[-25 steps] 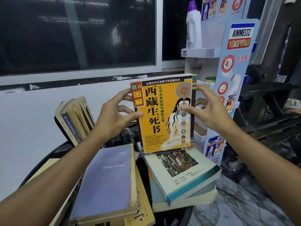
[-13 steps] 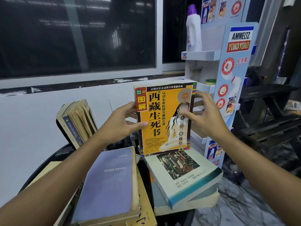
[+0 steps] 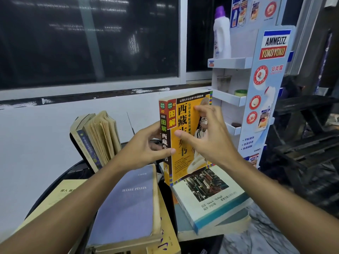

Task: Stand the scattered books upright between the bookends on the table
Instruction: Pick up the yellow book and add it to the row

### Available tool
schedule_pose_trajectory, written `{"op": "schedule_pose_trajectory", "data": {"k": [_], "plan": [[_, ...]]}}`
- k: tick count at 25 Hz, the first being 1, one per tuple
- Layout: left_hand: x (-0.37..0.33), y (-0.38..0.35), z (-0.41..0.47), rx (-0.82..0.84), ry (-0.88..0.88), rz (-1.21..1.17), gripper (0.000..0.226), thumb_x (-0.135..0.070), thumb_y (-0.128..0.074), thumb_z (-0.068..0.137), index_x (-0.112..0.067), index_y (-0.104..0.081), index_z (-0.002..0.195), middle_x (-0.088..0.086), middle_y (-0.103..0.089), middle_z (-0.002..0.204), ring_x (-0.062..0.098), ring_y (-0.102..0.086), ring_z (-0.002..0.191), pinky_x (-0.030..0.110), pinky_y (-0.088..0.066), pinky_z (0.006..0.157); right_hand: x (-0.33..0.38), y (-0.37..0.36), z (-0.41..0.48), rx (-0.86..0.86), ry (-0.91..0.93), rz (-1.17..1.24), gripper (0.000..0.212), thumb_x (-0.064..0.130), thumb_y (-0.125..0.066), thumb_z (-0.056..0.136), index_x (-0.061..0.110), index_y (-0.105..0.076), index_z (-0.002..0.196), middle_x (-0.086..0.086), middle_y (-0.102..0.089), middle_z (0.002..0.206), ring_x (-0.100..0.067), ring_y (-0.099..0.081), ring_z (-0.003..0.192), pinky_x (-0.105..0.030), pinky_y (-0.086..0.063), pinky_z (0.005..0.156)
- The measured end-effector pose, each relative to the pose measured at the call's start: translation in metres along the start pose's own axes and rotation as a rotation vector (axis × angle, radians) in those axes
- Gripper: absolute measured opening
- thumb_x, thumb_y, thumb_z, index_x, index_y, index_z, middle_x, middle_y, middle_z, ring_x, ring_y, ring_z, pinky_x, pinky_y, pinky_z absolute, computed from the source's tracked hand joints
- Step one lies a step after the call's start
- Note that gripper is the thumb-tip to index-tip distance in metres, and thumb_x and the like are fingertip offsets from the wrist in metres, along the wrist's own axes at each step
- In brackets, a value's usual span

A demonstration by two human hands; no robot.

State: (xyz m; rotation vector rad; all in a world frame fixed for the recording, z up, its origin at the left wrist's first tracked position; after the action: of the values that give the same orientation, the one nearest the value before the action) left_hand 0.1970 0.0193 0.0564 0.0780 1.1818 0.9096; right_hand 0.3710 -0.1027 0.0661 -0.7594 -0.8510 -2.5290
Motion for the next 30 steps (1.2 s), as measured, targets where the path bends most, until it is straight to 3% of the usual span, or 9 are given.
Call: {"op": "schedule_pose_trajectory", "data": {"k": [4, 7, 13, 17, 20, 23, 25, 28, 30], "plan": [[-0.004, -0.013, -0.010, 0.020, -0.040, 0.025, 0.072, -0.014, -0.079, 0.086, -0.020, -0.045, 0.149, -0.008, -0.062, 0.135, 0.022, -0.062, 0.120, 0.046, -0.060, 0.088, 0.025, 0.000, -0.004, 0.042, -0.009, 0.022, 0.105, 0.074, -0.072, 0.066, 0.025, -0.035, 0.150, 0.010, -0.035, 0.142, 0.000, -0.040, 0.130, -0.022, -0.043, 0.103], [-0.006, -0.025, -0.015, 0.007, -0.101, 0.094, 0.078, -0.019, -0.081, 0.085, -0.018, -0.042, 0.152, -0.011, -0.057, 0.142, 0.019, -0.057, 0.129, 0.040, -0.059, 0.093, 0.029, 0.009, -0.006, 0.037, 0.003, 0.081, 0.094, 0.062, -0.077, 0.072, 0.025, -0.040, 0.149, 0.010, -0.040, 0.140, 0.000, -0.043, 0.131, -0.026, -0.052, 0.100], [-0.012, -0.060, -0.019, -0.182, -0.168, 0.195, 0.102, -0.036, -0.084, 0.079, -0.030, -0.023, 0.160, -0.018, -0.046, 0.152, 0.006, -0.046, 0.138, 0.031, -0.054, 0.102, 0.027, 0.036, -0.005, 0.219, 0.067, 0.204, 0.073, 0.046, -0.073, 0.083, 0.021, -0.046, 0.146, 0.007, -0.048, 0.138, -0.007, -0.049, 0.134, -0.040, -0.059, 0.095], [-0.020, -0.084, -0.019, -0.273, -0.163, 0.182, 0.104, -0.039, -0.082, 0.081, -0.031, -0.016, 0.161, -0.017, -0.034, 0.161, 0.002, -0.033, 0.147, 0.039, -0.047, 0.111, 0.033, 0.049, -0.007, 0.182, 0.078, 0.033, 0.059, 0.044, -0.071, 0.087, 0.028, -0.051, 0.140, 0.012, -0.059, 0.129, -0.002, -0.056, 0.122, -0.038, -0.061, 0.089], [-0.021, -0.093, -0.016, -0.301, -0.137, 0.186, 0.102, -0.042, -0.080, 0.082, -0.032, -0.017, 0.161, -0.017, -0.032, 0.162, 0.000, -0.031, 0.147, 0.044, -0.047, 0.111, 0.042, 0.052, -0.011, 0.052, 0.095, -0.171, 0.053, 0.050, -0.070, 0.087, 0.025, -0.057, 0.131, 0.013, -0.068, 0.115, -0.001, -0.062, 0.104, -0.024, -0.056, 0.087], [-0.026, -0.096, -0.015, -0.302, -0.116, 0.223, 0.101, -0.043, -0.080, 0.082, -0.031, -0.018, 0.161, -0.019, -0.033, 0.160, -0.005, -0.028, 0.146, 0.039, -0.041, 0.116, 0.051, 0.051, -0.013, -0.027, 0.089, -0.329, 0.041, 0.049, -0.071, 0.088, 0.020, -0.060, 0.116, 0.007, -0.071, 0.102, -0.004, -0.065, 0.088, -0.017, -0.054, 0.071], [-0.028, -0.094, -0.016, -0.273, -0.110, 0.219, 0.104, -0.048, -0.080, 0.080, -0.034, -0.015, 0.161, -0.021, -0.034, 0.159, -0.001, -0.032, 0.145, 0.041, -0.043, 0.114, 0.055, 0.050, -0.012, -0.047, 0.075, -0.414, 0.039, 0.046, -0.070, 0.090, 0.015, -0.060, 0.110, 0.000, -0.072, 0.098, -0.011, -0.066, 0.082, -0.020, -0.053, 0.064], [-0.027, -0.079, -0.020, -0.228, -0.089, 0.296, 0.108, -0.067, -0.077, 0.072, -0.045, -0.016, 0.158, -0.022, -0.039, 0.154, 0.004, -0.039, 0.141, 0.044, -0.046, 0.111, 0.058, 0.050, -0.011, -0.074, 0.066, -0.442, 0.035, 0.041, -0.069, 0.091, 0.012, -0.058, 0.105, -0.004, -0.072, 0.093, -0.016, -0.066, 0.076, -0.035, -0.058, 0.066], [-0.024, -0.058, -0.022, -0.231, -0.057, 0.395, 0.105, -0.075, -0.073, 0.070, -0.048, -0.019, 0.156, -0.020, -0.041, 0.153, 0.003, -0.040, 0.138, 0.043, -0.044, 0.112, 0.060, 0.049, -0.011, -0.086, 0.081, -0.440, 0.032, 0.038, -0.069, 0.091, 0.011, -0.058, 0.104, -0.004, -0.071, 0.093, -0.016, -0.064, 0.074, -0.036, -0.058, 0.066]]}}
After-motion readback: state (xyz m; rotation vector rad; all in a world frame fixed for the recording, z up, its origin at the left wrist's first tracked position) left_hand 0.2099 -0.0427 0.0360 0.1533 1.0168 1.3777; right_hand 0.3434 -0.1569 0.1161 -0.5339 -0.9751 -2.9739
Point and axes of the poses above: each hand's wrist, its own z-axis towards the middle knuckle, its own y-axis out of the back of the hand, x = y × z, the point moved 2 cm from there along z, towards the middle knuckle
